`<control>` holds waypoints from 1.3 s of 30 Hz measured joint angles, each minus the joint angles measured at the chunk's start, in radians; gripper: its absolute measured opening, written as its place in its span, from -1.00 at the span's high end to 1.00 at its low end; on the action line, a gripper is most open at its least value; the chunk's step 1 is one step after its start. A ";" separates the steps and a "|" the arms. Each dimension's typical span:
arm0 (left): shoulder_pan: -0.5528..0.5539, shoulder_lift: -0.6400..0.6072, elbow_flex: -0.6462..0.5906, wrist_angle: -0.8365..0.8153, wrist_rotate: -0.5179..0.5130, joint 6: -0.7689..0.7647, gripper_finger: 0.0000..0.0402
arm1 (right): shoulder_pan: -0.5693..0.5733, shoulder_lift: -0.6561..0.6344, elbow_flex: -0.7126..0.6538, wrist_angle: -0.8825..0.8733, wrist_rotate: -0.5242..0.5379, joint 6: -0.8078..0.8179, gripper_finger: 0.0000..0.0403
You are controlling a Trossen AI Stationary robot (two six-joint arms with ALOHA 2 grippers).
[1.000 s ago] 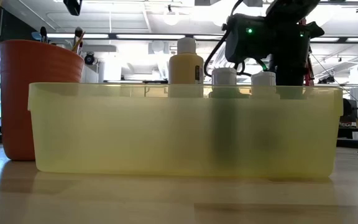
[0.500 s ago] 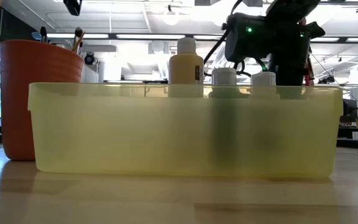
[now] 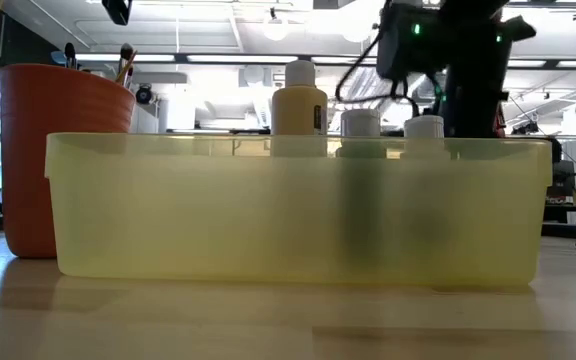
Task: Pick & Place Paint Supplies
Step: Put the silver paintbrush into the orange cup
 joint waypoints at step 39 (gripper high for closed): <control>0.000 -0.074 0.001 -0.044 -0.100 -0.290 0.07 | 0.000 -0.370 0.004 1.034 0.154 -1.081 0.98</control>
